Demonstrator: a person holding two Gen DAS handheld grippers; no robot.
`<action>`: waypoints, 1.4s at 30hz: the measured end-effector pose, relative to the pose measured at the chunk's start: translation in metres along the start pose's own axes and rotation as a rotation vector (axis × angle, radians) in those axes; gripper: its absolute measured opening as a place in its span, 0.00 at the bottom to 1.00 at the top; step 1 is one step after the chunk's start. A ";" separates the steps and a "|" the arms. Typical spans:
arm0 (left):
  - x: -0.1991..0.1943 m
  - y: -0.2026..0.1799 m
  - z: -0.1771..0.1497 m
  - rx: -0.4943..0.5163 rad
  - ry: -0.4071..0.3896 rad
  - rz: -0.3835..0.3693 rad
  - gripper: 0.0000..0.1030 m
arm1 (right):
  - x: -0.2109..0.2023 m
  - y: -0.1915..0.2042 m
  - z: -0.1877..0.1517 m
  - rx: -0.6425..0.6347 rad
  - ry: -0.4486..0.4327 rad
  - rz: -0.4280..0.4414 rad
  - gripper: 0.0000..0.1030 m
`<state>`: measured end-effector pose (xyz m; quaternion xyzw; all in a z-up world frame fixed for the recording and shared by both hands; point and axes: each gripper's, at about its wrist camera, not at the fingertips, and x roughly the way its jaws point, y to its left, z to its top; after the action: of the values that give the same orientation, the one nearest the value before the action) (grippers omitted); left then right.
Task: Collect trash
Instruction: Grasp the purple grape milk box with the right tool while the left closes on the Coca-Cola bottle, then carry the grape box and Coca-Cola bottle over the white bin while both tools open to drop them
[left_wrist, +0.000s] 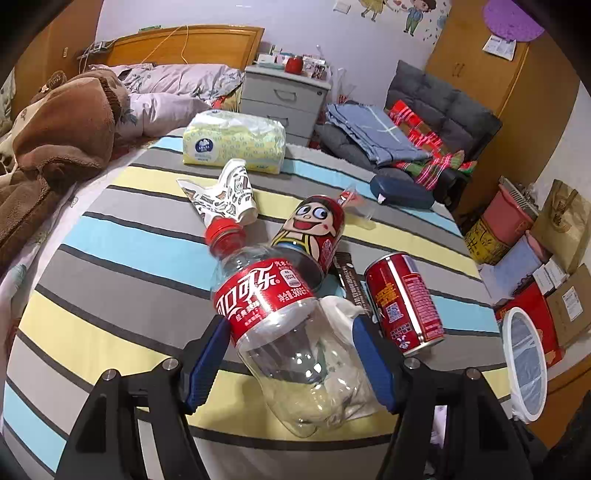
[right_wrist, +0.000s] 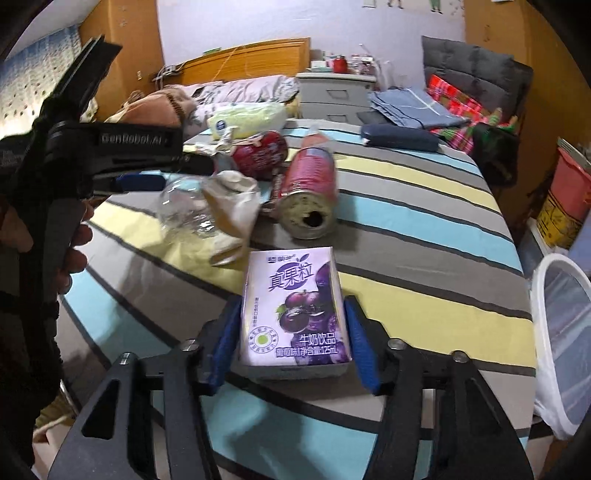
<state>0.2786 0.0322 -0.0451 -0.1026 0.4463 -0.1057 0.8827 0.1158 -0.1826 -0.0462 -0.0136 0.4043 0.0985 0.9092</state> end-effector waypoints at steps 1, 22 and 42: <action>0.003 0.000 0.000 -0.001 0.009 0.009 0.67 | -0.001 -0.004 0.000 0.014 -0.002 -0.010 0.54; 0.022 0.015 0.005 -0.003 0.019 0.086 0.64 | 0.003 -0.013 0.003 0.057 -0.002 0.000 0.53; -0.050 0.000 -0.033 0.088 -0.102 0.081 0.64 | -0.020 -0.019 0.008 0.094 -0.096 -0.020 0.53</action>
<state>0.2230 0.0433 -0.0254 -0.0510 0.3994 -0.0840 0.9115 0.1128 -0.2041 -0.0271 0.0296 0.3642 0.0709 0.9281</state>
